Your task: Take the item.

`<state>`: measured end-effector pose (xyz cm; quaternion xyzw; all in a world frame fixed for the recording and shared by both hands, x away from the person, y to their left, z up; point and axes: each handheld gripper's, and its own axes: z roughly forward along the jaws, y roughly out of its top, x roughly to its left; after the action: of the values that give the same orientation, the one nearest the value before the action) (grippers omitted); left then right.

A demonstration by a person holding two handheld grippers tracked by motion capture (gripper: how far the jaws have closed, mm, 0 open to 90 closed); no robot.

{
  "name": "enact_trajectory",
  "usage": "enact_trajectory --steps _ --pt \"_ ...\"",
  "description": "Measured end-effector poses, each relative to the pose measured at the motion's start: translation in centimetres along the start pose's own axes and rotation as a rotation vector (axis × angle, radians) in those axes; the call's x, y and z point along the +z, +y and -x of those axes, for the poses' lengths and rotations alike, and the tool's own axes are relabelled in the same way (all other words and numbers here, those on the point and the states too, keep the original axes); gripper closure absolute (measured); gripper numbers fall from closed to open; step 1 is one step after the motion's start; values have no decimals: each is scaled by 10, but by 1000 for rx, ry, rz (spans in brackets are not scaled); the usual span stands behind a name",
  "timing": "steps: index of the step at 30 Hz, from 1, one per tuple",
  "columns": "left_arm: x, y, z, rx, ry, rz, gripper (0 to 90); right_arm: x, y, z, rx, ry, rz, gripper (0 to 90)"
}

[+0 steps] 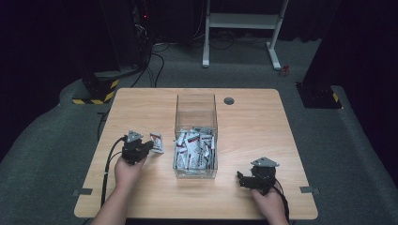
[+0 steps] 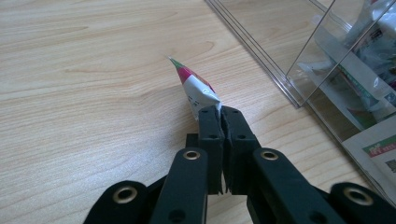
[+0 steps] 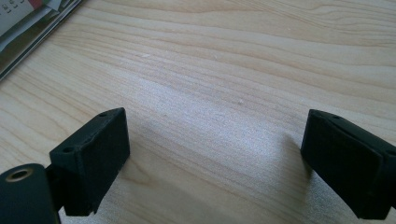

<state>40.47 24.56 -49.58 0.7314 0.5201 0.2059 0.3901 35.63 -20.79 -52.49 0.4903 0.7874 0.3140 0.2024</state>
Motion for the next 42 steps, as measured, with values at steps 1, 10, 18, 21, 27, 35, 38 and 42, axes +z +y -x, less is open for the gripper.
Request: enact_trajectory --steps 1,10,18,21,27,35,38,42 --pt "0 0 0 -1 0 0 871 0 0 0 0 0 0 79" --pt "-4 1 2 0 18 14 690 0 0 0 0 0 0 79" --pt "-14 1 3 26 11 22 561 0 0 0 0 0 0 79" --pt "-19 -2 2 14 -7 47 516 0 0 0 0 0 0 79" --pt "-24 -12 -4 6 -35 33 407 0 0 0 0 0 0 79" --pt "-35 -29 -9 17 -38 16 304 0 0 0 -1 -1 1 79" --pt "-39 -35 -9 21 -56 1 293 0 0 0 -1 -1 1 79" --pt "-44 -43 -9 38 -62 -23 274 0 0 0 -1 -1 1 79"
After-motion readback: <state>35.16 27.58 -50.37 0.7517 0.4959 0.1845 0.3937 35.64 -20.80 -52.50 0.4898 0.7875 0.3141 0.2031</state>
